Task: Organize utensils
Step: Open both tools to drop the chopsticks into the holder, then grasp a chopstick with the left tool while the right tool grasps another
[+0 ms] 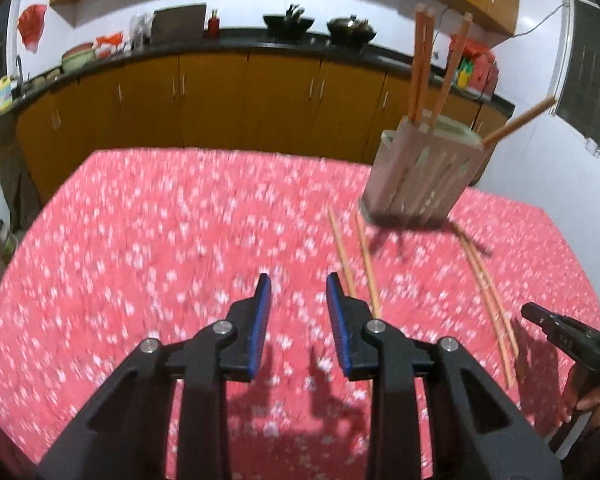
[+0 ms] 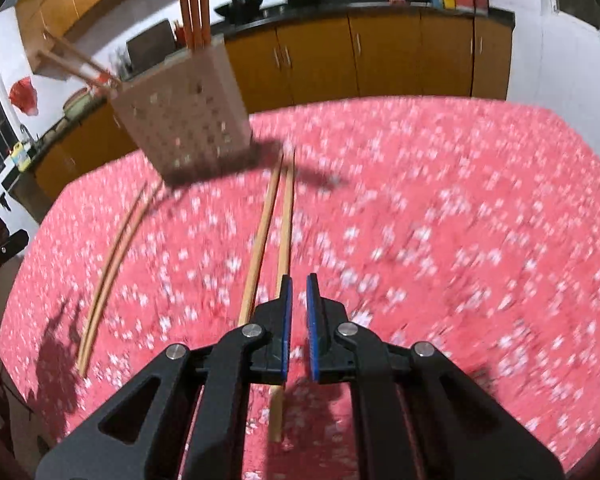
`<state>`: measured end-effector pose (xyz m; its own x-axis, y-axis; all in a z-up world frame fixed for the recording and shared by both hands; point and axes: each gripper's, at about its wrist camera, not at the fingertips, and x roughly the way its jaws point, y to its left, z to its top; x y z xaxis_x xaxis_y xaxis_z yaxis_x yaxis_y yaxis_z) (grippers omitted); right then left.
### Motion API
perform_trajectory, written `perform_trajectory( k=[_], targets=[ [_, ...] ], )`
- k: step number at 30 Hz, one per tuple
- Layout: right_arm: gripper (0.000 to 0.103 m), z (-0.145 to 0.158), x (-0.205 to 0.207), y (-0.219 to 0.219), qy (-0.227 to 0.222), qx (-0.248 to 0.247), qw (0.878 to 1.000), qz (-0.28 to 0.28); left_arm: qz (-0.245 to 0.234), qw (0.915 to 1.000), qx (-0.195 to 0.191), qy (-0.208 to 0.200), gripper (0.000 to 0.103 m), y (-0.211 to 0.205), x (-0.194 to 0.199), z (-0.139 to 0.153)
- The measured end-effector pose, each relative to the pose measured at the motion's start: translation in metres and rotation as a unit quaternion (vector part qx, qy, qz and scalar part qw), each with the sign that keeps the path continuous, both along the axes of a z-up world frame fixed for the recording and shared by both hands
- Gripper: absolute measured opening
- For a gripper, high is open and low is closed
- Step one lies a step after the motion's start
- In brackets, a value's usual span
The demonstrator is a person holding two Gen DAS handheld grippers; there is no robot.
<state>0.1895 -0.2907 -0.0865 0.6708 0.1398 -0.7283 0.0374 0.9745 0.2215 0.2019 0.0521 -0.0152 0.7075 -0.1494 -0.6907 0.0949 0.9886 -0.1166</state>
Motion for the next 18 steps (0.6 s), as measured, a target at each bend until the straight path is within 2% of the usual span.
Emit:
perform_trajectory(
  k=[4, 9, 13, 16, 18],
  targets=[
    [0.008, -0.005, 0.002, 0.013, 0.005, -0.011, 1.000, 0.009, -0.002, 0.9998, -0.005, 0.017, 0.029, 0.001, -0.002, -0.016],
    [0.018, -0.008, 0.005, 0.017, 0.007, -0.022, 1.000, 0.011, -0.006, 0.9995, -0.007, 0.030, 0.030, -0.007, 0.001, -0.023],
    [0.019, -0.012, 0.005, 0.017, 0.009, -0.028, 1.000, 0.011, -0.011, 0.9992, -0.007, 0.038, 0.030, -0.015, 0.003, -0.029],
    [0.017, -0.018, 0.006, 0.019, 0.012, -0.046, 0.999, 0.012, -0.017, 0.9988, -0.010, 0.045, 0.030, -0.019, 0.004, -0.034],
    [0.008, -0.020, 0.007, 0.018, 0.012, -0.060, 0.998, 0.007, -0.022, 0.9984, -0.014, 0.050, 0.030, -0.022, 0.005, -0.037]
  ],
)
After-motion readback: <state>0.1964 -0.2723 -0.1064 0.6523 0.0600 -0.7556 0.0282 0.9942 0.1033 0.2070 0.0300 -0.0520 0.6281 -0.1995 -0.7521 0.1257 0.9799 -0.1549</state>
